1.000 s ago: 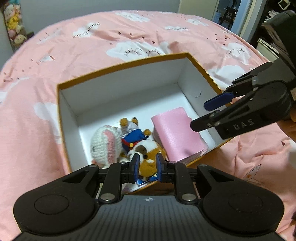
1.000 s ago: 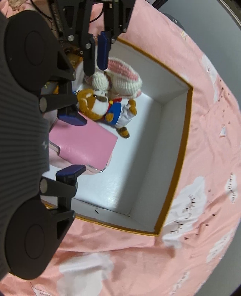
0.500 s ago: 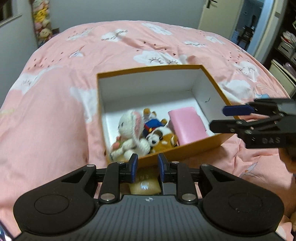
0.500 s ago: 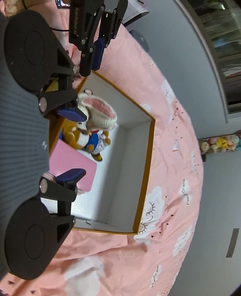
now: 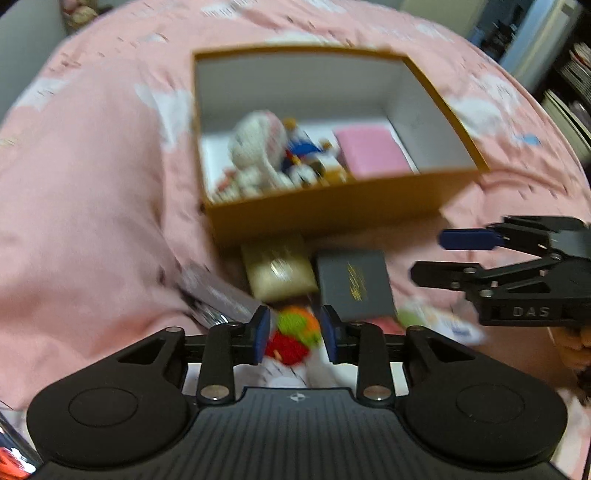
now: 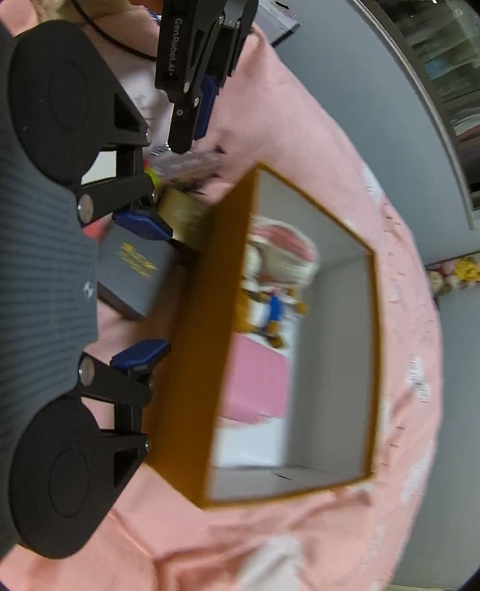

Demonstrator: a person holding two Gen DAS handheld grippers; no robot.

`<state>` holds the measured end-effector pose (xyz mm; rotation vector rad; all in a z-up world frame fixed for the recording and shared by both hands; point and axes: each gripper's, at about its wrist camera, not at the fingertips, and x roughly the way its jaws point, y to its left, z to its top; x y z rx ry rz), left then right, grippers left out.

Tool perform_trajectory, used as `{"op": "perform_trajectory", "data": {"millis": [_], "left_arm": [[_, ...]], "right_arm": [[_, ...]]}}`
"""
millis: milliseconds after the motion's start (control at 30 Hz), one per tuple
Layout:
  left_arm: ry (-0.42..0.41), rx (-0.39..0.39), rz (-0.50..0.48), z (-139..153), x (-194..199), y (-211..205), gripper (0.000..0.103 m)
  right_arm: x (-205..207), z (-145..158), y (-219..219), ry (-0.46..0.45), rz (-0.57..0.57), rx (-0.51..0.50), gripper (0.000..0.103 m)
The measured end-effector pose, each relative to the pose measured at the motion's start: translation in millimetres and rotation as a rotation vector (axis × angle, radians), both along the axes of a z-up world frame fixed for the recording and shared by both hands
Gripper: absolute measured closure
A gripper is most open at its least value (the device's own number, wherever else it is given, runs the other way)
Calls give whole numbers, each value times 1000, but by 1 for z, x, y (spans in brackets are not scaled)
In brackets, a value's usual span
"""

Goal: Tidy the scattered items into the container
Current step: 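Withdraw both grippers toward the white box and gift boxes beside the box, then close the right gripper on the long white box and lift it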

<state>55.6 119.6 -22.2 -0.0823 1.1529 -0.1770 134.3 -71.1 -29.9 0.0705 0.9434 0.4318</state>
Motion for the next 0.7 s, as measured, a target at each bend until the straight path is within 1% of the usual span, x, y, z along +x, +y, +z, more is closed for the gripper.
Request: {"op": "perform_trajectory", "data": {"millis": [67, 200, 300, 400, 467, 567, 700], "left_arm": [[17, -10, -23, -4, -5, -3, 67], [51, -18, -65, -7, -14, -10, 67], [43, -3, -105, -1, -18, -13, 67], [42, 16, -134, 5, -22, -16, 67], [55, 26, -138, 7, -23, -15, 67], [62, 31, -122, 8, -25, -10, 66], [66, 39, -109, 9, -24, -5, 66]], "right_arm": [[-8, -6, 0, 30, 26, 1, 41], [-25, -9, -1, 43, 62, -4, 41], [-42, -5, 1, 40, 126, 10, 41], [-53, -3, 15, 31, 204, -7, 42], [-59, -5, 27, 27, 250, -33, 42], [-65, -10, 42, 15, 292, -102, 43], [-67, -15, 57, 7, 347, -163, 43]]}}
